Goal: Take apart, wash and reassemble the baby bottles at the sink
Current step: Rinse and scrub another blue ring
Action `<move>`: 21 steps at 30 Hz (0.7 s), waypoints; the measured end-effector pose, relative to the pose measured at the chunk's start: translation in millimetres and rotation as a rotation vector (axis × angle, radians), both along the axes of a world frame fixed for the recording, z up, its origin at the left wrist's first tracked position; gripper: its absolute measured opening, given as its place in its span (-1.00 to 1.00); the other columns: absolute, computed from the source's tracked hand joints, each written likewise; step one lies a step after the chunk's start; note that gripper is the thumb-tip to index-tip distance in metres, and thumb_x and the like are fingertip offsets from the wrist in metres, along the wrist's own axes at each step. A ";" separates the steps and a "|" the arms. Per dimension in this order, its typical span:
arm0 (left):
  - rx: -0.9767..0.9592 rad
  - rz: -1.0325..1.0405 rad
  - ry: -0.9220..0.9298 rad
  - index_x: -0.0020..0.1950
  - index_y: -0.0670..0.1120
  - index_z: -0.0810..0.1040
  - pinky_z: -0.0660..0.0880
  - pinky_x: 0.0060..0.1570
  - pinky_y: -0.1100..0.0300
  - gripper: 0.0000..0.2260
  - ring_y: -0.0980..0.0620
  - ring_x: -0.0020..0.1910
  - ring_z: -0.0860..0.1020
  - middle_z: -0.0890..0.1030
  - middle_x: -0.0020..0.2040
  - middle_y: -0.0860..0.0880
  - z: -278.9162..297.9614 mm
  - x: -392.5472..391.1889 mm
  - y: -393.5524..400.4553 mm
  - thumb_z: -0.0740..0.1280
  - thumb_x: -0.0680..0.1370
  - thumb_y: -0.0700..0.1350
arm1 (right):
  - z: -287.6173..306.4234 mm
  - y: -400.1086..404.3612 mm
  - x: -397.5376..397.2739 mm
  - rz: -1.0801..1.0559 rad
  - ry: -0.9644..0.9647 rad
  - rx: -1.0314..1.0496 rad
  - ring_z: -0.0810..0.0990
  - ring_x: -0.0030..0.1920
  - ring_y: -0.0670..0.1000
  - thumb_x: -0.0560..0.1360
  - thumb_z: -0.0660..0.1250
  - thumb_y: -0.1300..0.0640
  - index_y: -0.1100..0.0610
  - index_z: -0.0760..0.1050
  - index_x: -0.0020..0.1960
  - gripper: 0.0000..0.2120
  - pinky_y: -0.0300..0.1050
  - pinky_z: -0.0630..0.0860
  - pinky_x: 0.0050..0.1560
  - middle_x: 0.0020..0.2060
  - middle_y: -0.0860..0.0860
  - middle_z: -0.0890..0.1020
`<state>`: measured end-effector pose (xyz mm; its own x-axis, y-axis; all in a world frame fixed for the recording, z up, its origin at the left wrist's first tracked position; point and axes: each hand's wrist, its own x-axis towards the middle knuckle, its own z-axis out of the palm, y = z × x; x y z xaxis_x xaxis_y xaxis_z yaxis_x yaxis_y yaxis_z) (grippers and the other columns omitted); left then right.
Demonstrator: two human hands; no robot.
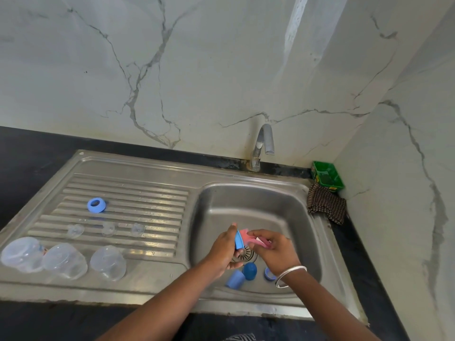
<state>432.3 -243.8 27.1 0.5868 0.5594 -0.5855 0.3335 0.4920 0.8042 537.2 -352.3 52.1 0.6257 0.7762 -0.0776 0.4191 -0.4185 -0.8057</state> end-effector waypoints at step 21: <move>-0.502 0.242 0.005 -0.24 -0.12 0.49 0.20 -0.69 0.42 -0.60 0.13 -0.66 0.38 0.49 -0.50 -0.04 10.4 7.5 20.3 0.12 0.63 0.11 | -2.2 -8.5 -19.8 0.259 -0.655 -0.075 0.51 -0.18 -0.11 0.47 0.16 -0.04 -0.30 0.43 0.25 -0.63 -0.22 0.46 -0.41 -0.13 -0.19 0.49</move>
